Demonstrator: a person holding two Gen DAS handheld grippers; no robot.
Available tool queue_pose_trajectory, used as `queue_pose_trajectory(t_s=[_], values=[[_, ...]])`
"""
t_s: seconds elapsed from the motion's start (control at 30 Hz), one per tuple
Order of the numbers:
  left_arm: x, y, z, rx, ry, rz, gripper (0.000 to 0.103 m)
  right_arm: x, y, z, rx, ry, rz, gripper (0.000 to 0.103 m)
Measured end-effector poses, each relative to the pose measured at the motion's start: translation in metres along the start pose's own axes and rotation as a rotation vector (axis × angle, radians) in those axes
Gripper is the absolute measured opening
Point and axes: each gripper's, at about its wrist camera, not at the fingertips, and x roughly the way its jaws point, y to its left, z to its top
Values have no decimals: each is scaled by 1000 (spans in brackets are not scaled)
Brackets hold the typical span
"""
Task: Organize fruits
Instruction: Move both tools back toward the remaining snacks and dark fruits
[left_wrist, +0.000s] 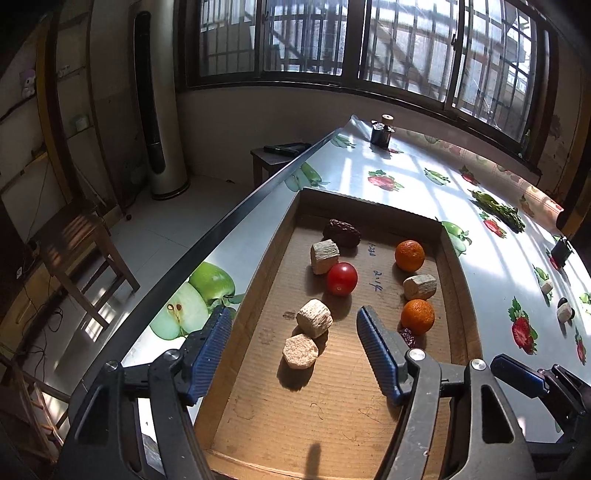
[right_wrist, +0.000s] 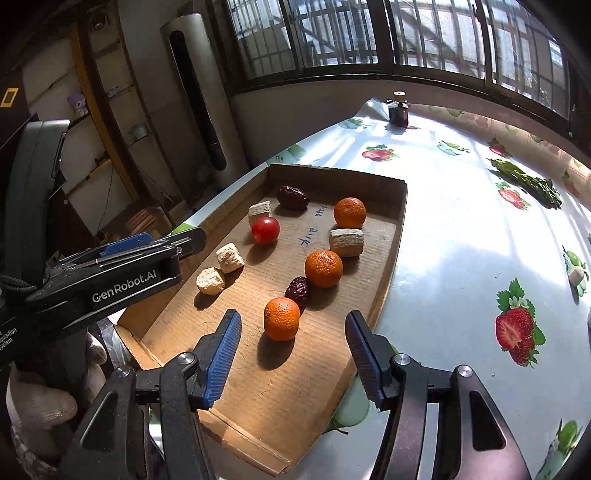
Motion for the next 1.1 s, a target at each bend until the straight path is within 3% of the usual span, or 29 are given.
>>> queue_pose_trajectory(t_s=[0.5, 0.67, 0.9, 1.1], values=[[-32, -35, -7, 75, -38, -11, 71, -33, -21, -18, 100, -34, 8, 71], [-41, -52, -8, 105, -38, -59, 72, -49, -39, -26, 130, -45, -18, 72], [-39, -82, -12, 154, -5, -126, 76, -82, -100, -49, 213, -58, -120, 74], [-37, -123, -14, 208, 6, -189, 76, -128, -193, -60, 331, -72, -287, 74]])
